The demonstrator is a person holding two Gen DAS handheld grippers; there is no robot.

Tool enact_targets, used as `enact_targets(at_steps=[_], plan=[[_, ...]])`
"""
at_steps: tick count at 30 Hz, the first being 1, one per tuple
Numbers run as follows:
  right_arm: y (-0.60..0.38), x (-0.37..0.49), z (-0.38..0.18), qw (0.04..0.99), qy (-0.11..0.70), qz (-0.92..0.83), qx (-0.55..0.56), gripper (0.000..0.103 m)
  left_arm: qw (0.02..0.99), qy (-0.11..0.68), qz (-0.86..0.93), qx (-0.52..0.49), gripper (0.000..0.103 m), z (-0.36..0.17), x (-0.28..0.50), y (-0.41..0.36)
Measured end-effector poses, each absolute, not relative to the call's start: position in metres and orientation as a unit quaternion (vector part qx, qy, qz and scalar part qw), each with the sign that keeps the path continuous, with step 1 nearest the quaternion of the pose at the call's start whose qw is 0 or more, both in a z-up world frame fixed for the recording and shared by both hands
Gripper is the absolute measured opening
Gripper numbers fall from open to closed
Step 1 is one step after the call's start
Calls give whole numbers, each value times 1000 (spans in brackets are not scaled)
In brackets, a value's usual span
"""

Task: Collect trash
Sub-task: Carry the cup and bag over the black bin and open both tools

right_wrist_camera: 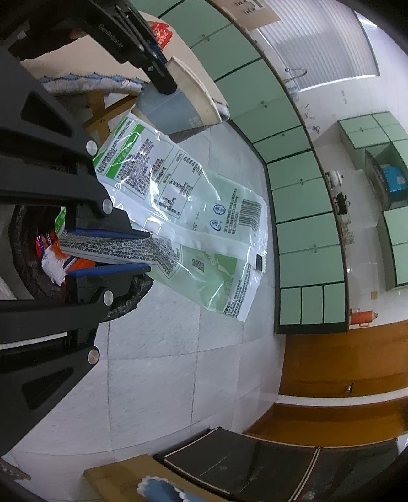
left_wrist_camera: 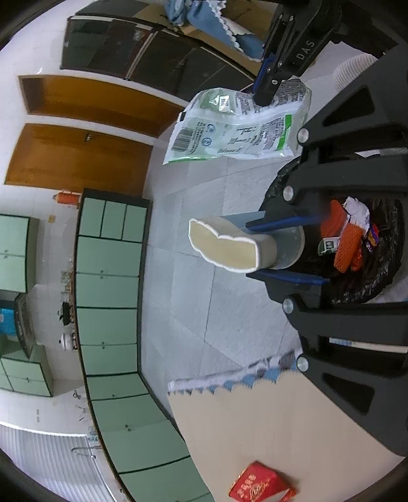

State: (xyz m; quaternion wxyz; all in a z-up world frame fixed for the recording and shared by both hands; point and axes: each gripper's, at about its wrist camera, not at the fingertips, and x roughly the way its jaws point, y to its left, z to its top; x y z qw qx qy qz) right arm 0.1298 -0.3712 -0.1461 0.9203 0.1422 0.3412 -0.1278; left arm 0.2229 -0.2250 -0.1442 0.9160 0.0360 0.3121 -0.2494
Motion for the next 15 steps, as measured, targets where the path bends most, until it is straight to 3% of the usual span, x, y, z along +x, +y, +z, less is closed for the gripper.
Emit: enact_targets(at_steps=[11,15], plan=[[-382,155,-176,902,383,-135,144,15,904,348,-242,53,30,-166,240,-247],[-384,156,-181,903,382,-133,147,18,903,350,-242,49,41,-165,241,-246]])
